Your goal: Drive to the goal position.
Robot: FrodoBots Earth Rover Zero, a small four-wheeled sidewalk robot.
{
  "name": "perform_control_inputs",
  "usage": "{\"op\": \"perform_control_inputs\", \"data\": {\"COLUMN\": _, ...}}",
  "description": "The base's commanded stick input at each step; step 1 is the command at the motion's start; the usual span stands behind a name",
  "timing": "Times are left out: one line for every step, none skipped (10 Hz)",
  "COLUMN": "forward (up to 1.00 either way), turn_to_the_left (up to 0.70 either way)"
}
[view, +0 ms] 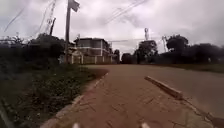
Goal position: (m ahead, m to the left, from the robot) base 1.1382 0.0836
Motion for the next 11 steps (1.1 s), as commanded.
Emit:
{"op": "perform_control_inputs", "data": {"forward": 0.70, "turn_to_the_left": -0.22}}
{"op": "perform_control_inputs", "data": {"forward": 0.70, "turn_to_the_left": -0.27}}
{"op": "perform_control_inputs", "data": {"forward": 0.70, "turn_to_the_left": -0.31}}
{"op": "perform_control_inputs", "data": {"forward": 0.70, "turn_to_the_left": -0.35}}
{"op": "perform_control_inputs", "data": {"forward": 0.70, "turn_to_the_left": -0.35}}
{"op": "perform_control_inputs", "data": {"forward": 0.70, "turn_to_the_left": -0.34}}
{"op": "perform_control_inputs", "data": {"forward": 0.70, "turn_to_the_left": -0.34}}
{"op": "perform_control_inputs", "data": {"forward": 0.70, "turn_to_the_left": -0.34}}
{"op": "perform_control_inputs", "data": {"forward": 0.70, "turn_to_the_left": -0.19}}
{"op": "perform_control_inputs", "data": {"forward": 0.70, "turn_to_the_left": -0.03}}
{"op": "perform_control_inputs", "data": {"forward": 0.70, "turn_to_the_left": 0.00}}
